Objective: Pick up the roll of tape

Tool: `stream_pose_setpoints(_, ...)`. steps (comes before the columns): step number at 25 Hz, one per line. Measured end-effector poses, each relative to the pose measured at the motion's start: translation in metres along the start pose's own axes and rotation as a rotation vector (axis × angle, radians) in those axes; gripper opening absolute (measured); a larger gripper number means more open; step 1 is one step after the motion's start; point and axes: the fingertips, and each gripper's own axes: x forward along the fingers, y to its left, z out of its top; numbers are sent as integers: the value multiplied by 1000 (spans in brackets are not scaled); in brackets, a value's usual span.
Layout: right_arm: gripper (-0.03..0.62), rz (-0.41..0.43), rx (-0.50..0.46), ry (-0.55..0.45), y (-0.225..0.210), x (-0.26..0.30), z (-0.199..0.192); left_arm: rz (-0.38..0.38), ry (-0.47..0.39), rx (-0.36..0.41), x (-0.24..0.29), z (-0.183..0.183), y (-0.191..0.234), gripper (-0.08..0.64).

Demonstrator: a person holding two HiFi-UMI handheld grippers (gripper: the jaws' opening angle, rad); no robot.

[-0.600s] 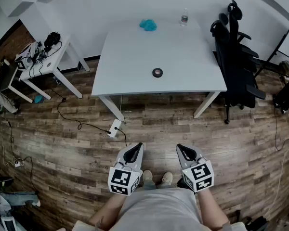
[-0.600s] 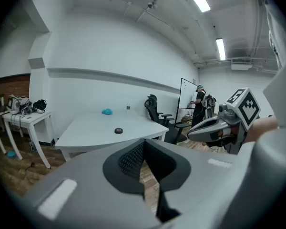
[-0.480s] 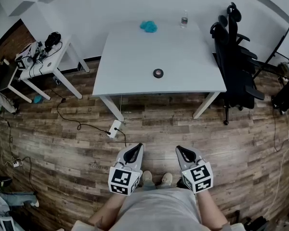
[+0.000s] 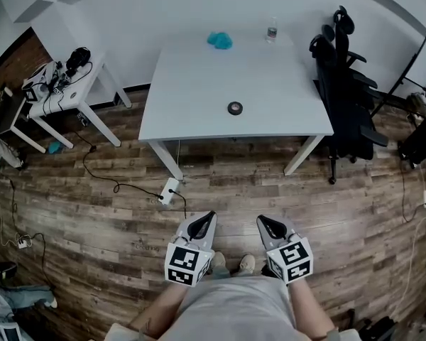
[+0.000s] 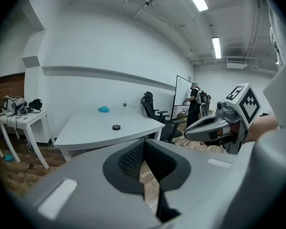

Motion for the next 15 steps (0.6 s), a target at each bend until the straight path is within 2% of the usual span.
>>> stream_pose_setpoints(8,6,-23,20,-15,-2,10,9,-19,-17,-22,6,8,14,15)
stream_pose_setpoints(15,6,-34,17,-21,9,22,18,-25,-24,5,0,13,31,17)
